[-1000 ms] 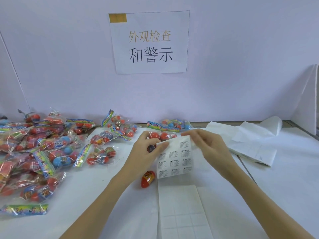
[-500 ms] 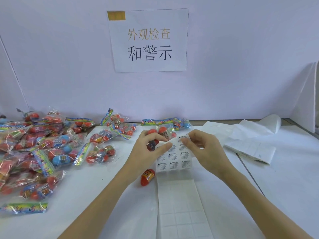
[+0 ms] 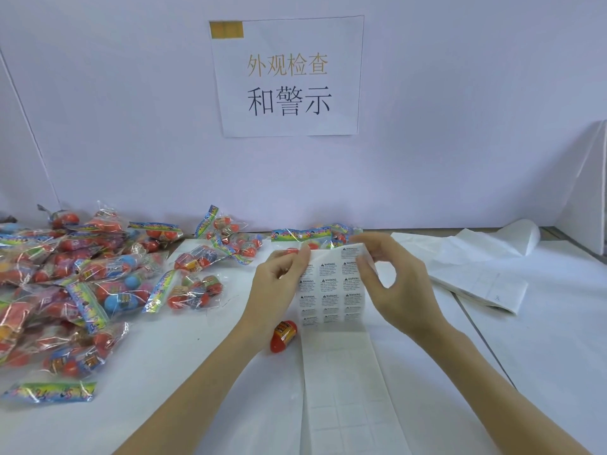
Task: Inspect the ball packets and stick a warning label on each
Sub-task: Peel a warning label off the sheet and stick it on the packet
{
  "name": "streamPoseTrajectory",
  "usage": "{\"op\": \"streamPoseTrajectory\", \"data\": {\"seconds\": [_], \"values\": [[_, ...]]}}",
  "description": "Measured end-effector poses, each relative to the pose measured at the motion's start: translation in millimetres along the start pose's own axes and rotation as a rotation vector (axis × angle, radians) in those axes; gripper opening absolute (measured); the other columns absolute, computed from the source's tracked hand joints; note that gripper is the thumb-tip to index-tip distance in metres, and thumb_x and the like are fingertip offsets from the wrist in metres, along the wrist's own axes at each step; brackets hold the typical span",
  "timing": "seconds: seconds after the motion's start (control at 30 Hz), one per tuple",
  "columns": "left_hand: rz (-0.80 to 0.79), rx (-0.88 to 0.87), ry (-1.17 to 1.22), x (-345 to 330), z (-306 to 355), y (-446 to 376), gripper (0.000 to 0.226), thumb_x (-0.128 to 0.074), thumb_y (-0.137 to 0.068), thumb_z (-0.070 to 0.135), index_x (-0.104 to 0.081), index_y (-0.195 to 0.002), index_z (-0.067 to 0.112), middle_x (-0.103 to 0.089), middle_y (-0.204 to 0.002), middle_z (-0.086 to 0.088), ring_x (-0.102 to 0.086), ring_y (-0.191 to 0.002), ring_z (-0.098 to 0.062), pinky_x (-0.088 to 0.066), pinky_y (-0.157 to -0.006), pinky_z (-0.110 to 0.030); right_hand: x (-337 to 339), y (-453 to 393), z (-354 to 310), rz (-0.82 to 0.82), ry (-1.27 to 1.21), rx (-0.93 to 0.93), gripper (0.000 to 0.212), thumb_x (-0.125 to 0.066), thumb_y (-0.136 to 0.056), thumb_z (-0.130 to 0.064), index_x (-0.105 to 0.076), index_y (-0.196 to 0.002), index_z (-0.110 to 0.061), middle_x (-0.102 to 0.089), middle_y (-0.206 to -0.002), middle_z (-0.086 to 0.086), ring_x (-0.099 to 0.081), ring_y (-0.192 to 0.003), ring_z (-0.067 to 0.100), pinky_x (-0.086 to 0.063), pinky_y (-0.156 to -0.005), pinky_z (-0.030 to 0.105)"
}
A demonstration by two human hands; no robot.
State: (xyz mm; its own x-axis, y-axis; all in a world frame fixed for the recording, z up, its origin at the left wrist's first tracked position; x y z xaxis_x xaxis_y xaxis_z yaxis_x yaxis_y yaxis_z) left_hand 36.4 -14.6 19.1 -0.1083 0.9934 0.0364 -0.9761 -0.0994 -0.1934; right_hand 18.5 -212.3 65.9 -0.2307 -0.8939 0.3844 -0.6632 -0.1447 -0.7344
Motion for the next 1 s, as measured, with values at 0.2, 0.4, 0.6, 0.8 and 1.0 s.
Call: {"op": "streamPoseTrajectory", "data": {"seconds": [0.2,0.4,0.6,0.8,1.0], "values": [[0.023,-0.079,-0.173,3,5,-2,0.027,-0.072,-0.095,0.036,-0.071,-0.077,0.016,-0.063,-0.100,-0.013,-0.055,-0.083,-0.002,-0.043,-0.081,-0.018,-4,1,17,-0.003,-0.122,-0.211,0.019,-0.078,-0.092,-0.020,-0.066,-0.101,-0.032,-0.073,-0.103,-0.013,-0.070,-0.101,0.011,-0.054,-0.090,0.020],[0.130,-0.098,-0.160,15,7,-1,0.031,-0.078,-0.089,0.037,-0.070,-0.064,0.021,-0.059,-0.097,-0.002,-0.055,-0.081,0.003,-0.043,-0.081,-0.016,-1,1,6,0.025,-0.051,-0.118,0.021,-0.078,-0.092,-0.014,-0.066,-0.103,-0.027,-0.070,-0.104,-0.007,-0.069,-0.101,0.012,-0.053,-0.090,0.020],[-0.027,0.135,0.205,1,-9,-3,0.031,-0.076,-0.087,0.037,-0.082,-0.090,0.007,-0.070,-0.105,-0.017,-0.061,-0.088,-0.023,-0.046,-0.083,-0.032,-7,2,2,-0.019,-0.032,-0.081,0.016,-0.077,-0.093,-0.013,-0.069,-0.105,-0.019,-0.069,-0.105,-0.011,-0.067,-0.103,0.011,-0.053,-0.091,0.025],[-0.022,0.154,0.203,1,-13,-2,0.044,-0.076,-0.080,0.053,-0.079,-0.083,0.009,-0.068,-0.090,-0.004,-0.057,-0.077,-0.012,-0.043,-0.073,-0.023,-10,3,4,-0.029,-0.042,-0.115,0.009,-0.075,-0.095,-0.013,-0.071,-0.102,-0.015,-0.072,-0.101,-0.008,-0.068,-0.098,0.009,-0.053,-0.089,0.020],[0.072,-0.117,-0.196,12,12,-1,0.044,-0.072,-0.068,0.072,-0.078,-0.098,0.040,-0.048,-0.113,0.005,-0.060,-0.086,-0.004,-0.047,-0.085,-0.012,-9,3,7,-0.039,-0.081,-0.207,0.011,-0.070,-0.098,-0.016,-0.069,-0.093,-0.026,-0.073,-0.091,-0.012,-0.069,-0.089,0.007,-0.048,-0.082,0.011]]}}
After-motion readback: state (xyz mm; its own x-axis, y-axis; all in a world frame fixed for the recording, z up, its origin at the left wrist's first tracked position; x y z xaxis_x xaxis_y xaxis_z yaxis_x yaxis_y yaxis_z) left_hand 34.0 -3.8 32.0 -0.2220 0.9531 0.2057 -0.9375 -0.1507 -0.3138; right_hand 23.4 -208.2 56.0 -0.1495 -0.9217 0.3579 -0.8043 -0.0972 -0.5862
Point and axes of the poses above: each hand's wrist, its own y-axis away from the middle knuckle, its own x-axis out of the back of the hand, z = x × y, the point moved 9 cm from there along -y, towards the middle knuckle
